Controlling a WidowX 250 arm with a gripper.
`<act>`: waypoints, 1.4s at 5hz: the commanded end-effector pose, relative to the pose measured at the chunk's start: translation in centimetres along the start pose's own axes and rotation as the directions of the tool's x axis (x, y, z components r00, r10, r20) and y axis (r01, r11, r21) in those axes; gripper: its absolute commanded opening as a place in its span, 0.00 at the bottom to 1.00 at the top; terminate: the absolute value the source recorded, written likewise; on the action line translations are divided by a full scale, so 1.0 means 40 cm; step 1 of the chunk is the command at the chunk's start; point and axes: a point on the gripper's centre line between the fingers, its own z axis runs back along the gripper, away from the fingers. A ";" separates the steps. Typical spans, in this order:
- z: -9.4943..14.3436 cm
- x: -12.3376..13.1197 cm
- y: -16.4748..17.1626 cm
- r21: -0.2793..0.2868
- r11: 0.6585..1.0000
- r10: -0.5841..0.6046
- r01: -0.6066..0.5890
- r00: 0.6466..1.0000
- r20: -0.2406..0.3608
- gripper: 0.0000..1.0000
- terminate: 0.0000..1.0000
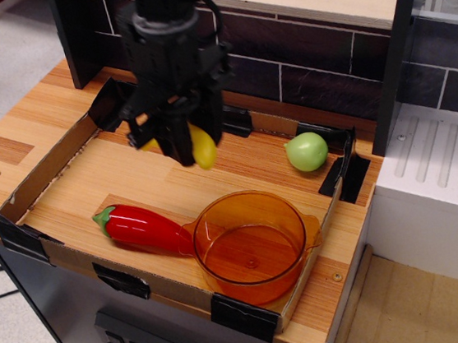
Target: Put banana in pot
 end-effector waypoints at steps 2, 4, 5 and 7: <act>-0.019 -0.093 0.054 -0.026 0.987 -0.156 0.157 0.986 0.057 0.00 0.00; 0.001 -0.102 0.073 -0.038 0.984 -0.173 0.176 0.983 0.067 1.00 0.00; 0.040 -0.084 0.068 -0.059 0.985 -0.159 0.163 0.985 0.072 1.00 0.00; 0.142 -0.018 0.036 -0.059 0.989 -0.131 0.136 0.988 0.080 1.00 0.00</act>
